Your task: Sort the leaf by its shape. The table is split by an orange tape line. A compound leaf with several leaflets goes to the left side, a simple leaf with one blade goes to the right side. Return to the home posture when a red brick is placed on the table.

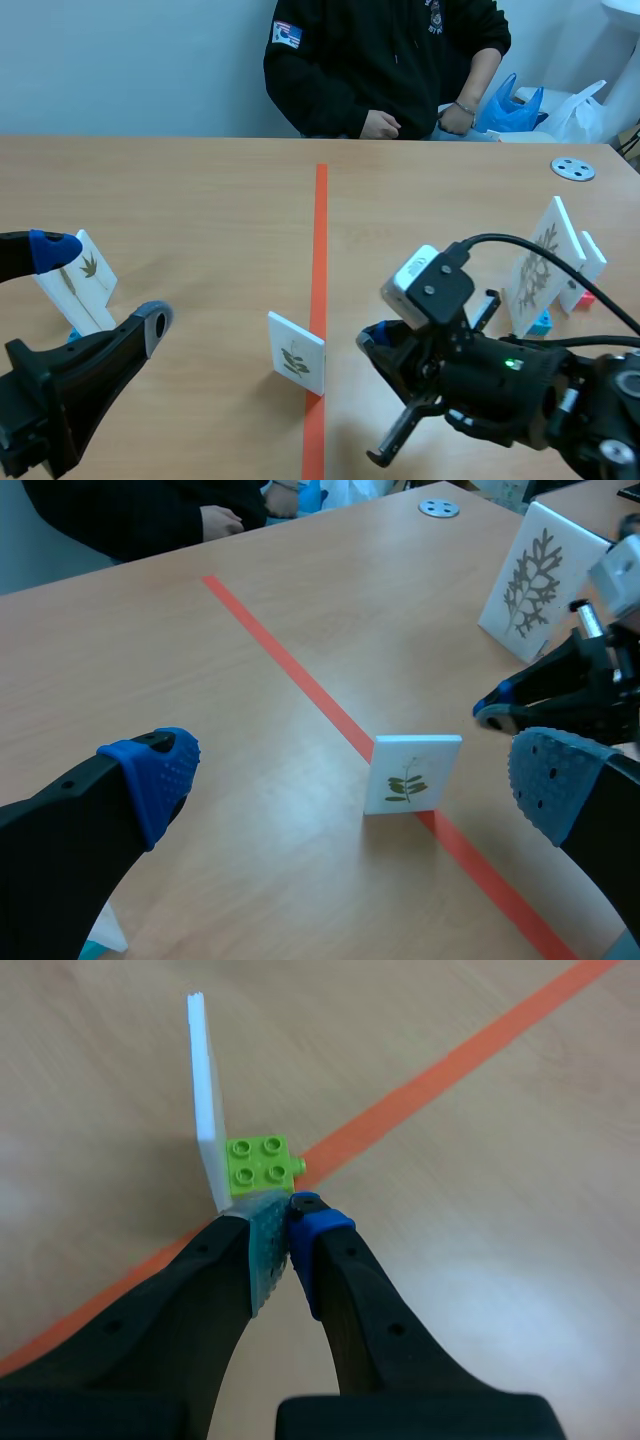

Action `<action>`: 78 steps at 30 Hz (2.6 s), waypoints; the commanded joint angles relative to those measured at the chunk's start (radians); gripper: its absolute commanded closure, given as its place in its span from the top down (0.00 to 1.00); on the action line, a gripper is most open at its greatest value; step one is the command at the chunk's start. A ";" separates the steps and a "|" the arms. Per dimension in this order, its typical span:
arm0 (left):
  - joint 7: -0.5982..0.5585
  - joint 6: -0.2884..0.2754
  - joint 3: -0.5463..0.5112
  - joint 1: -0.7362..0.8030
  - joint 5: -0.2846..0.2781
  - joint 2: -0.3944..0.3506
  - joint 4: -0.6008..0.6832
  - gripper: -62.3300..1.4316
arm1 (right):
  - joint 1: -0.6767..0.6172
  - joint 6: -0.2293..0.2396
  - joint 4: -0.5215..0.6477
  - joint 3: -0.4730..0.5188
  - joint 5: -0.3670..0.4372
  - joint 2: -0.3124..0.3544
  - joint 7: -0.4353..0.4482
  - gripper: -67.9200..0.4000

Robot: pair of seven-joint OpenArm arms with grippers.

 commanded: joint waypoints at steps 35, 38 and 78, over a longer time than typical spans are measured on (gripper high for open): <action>0.002 0.002 0.003 -0.005 -0.005 0.005 0.016 1.00 | -0.557 -0.003 0.537 0.710 0.420 0.022 -0.186 0.99; 0.002 0.002 0.003 -0.005 -0.005 0.005 0.016 1.00 | -0.554 0.007 0.537 0.700 0.420 0.043 -0.193 1.00; 0.002 0.002 0.003 -0.005 -0.005 0.005 0.016 1.00 | 0.179 -0.032 -0.191 -0.216 0.150 -0.035 0.045 1.00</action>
